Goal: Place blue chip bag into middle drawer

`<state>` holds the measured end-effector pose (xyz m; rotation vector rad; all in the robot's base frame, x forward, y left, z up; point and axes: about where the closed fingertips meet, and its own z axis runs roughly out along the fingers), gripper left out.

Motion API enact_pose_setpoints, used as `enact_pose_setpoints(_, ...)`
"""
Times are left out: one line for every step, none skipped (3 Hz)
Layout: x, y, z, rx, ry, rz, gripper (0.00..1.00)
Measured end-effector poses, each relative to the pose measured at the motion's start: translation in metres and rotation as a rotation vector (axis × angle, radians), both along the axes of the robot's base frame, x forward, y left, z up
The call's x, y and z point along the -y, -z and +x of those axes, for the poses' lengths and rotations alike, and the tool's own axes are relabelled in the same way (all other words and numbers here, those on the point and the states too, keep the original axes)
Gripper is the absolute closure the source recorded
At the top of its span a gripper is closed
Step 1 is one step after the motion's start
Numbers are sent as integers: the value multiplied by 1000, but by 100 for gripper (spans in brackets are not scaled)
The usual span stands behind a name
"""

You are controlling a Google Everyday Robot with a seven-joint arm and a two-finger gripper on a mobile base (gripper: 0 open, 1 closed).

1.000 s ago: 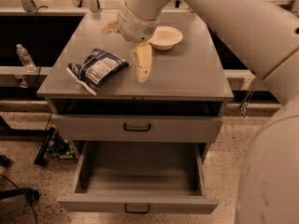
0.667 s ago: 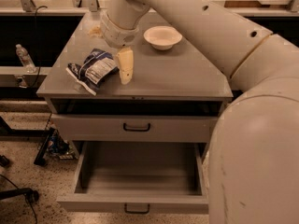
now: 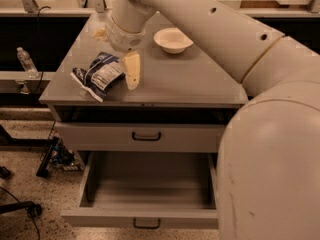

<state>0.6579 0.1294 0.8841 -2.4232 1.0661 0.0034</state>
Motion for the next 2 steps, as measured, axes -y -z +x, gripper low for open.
enact_pose_setpoints(-8, 12, 17, 30, -4, -15, 0)
enact_pose_setpoints(-15, 20, 29, 49, -13, -16, 0)
